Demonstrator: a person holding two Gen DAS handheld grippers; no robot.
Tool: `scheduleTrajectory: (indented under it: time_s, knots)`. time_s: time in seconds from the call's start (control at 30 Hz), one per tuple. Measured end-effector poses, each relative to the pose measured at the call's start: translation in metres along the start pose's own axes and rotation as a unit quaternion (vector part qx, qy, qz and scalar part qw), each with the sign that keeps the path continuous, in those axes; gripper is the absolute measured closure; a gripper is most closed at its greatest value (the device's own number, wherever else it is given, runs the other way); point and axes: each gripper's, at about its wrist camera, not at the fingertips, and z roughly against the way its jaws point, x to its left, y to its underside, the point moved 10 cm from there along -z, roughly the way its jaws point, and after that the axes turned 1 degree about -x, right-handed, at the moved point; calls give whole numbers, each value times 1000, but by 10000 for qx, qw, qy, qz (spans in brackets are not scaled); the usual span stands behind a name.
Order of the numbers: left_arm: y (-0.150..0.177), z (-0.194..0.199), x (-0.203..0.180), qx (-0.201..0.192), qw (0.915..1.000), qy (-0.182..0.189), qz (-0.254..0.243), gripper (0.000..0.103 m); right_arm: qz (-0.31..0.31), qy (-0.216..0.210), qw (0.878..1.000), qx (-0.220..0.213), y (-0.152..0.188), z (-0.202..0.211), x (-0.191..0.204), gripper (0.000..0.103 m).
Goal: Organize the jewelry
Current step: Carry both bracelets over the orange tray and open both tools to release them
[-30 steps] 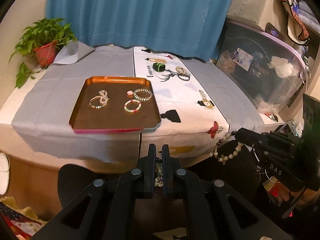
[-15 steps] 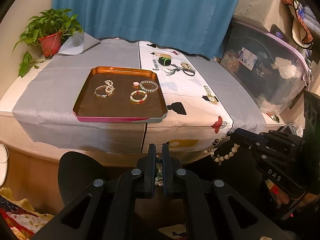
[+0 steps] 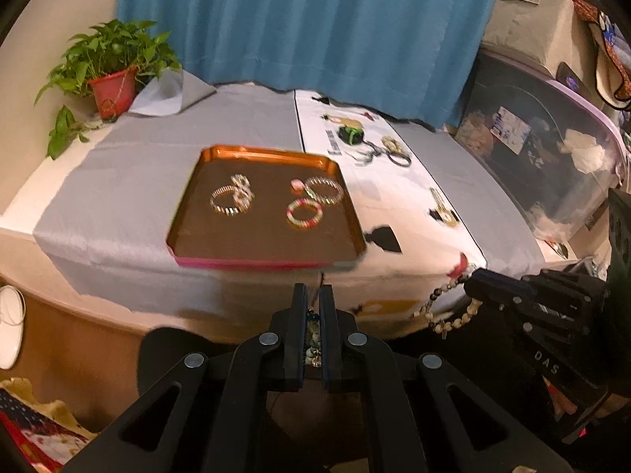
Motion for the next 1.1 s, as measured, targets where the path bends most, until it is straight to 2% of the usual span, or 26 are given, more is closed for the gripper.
scheduleTrajectory:
  time_s: [0.3,0.67,1.1]
  knots:
    - [-46,-20,27,-234,9996,-137,-1,100,78,17,9999,-134,-50,-33,6,95]
    - [-76,-72,61,-123,9995,-283,31,100,163,-14,9998,-95,-97,-92,15,95]
    - [-89,-123,86,117,9991,-406,91,100,144,-98,9997,145,-112,-154,17,95]
